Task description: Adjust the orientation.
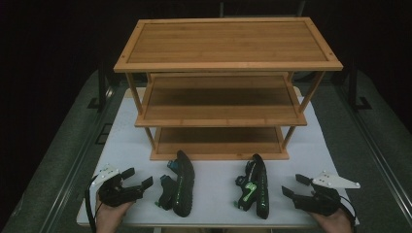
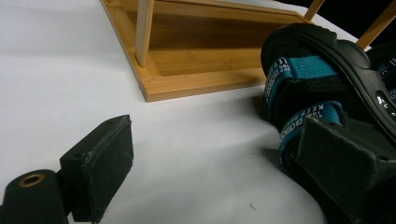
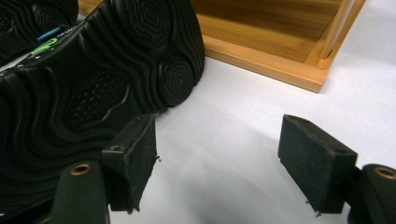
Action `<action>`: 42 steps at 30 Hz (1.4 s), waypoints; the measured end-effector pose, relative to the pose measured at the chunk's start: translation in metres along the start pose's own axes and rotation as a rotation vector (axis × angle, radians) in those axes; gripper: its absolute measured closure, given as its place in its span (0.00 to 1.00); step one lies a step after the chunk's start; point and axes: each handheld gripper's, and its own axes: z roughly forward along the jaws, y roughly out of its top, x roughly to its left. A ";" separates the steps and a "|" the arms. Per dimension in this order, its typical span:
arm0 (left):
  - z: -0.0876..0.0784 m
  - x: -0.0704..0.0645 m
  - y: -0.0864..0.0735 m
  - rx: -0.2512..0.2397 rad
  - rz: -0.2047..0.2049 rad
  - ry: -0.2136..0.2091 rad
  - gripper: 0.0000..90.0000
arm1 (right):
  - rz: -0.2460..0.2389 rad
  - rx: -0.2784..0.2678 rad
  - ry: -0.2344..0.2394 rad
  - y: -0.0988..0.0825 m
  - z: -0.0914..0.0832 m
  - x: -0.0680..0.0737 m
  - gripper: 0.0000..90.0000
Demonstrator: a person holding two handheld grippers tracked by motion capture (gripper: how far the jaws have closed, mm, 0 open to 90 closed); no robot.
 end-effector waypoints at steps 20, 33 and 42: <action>-0.010 0.001 -0.001 -0.006 0.009 0.003 0.11 | -0.016 -0.022 -0.021 0.002 -0.005 0.001 0.31; -0.005 -0.005 -0.003 0.040 0.047 -0.023 0.11 | -0.035 -0.016 -0.021 0.003 -0.005 0.004 0.31; -0.002 -0.009 -0.005 0.056 0.060 -0.036 0.14 | -0.052 -0.012 -0.018 0.003 -0.005 0.006 0.31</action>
